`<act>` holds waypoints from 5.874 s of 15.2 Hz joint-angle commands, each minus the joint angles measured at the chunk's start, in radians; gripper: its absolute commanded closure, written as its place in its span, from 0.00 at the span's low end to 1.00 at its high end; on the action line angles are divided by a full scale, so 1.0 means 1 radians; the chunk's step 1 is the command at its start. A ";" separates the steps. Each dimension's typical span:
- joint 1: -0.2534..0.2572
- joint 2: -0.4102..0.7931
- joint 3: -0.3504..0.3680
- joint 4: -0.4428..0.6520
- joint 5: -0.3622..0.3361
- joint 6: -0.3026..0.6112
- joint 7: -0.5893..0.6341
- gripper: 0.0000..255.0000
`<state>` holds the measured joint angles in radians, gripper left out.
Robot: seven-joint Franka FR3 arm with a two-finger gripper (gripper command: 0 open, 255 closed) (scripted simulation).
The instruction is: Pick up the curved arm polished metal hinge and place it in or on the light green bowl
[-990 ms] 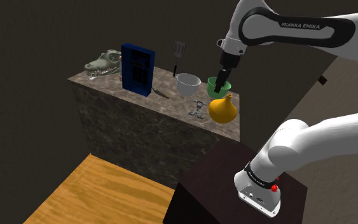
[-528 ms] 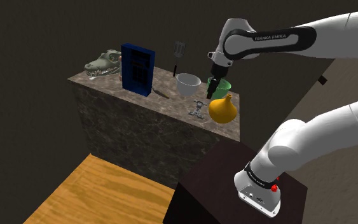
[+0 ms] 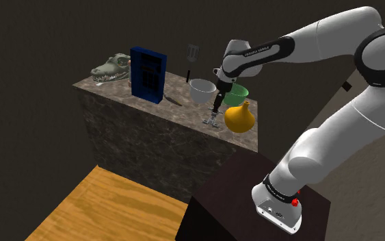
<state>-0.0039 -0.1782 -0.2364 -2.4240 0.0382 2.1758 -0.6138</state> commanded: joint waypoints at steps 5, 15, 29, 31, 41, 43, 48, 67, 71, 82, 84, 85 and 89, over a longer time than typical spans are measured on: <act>-0.003 0.240 -0.028 0.083 0.096 0.142 -0.157 0.00; -0.027 0.450 -0.003 0.147 0.203 0.270 -0.275 0.00; -0.029 0.466 0.002 0.145 0.213 0.288 -0.282 1.00; -0.029 0.466 0.002 0.145 0.213 0.288 -0.282 1.00; -0.018 0.386 -0.016 0.149 0.168 0.209 -0.246 1.00; -0.016 0.365 -0.020 0.153 0.156 0.185 -0.236 1.00; -0.012 0.314 -0.027 0.166 0.129 0.125 -0.213 1.00; -0.008 0.163 -0.033 0.265 0.058 -0.116 -0.148 1.00; -0.019 0.165 -0.045 0.304 0.054 -0.154 -0.167 1.00; -0.164 0.410 -0.149 0.602 0.123 -0.246 -0.431 1.00; -0.198 0.465 -0.159 0.674 0.141 -0.271 -0.475 1.00; -0.216 0.494 -0.164 0.713 0.151 -0.285 -0.496 1.00; -0.295 0.619 -0.174 0.887 0.190 -0.349 -0.571 1.00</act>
<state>-0.2754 0.4129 -0.4057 -1.5759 0.2195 1.8410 -1.1603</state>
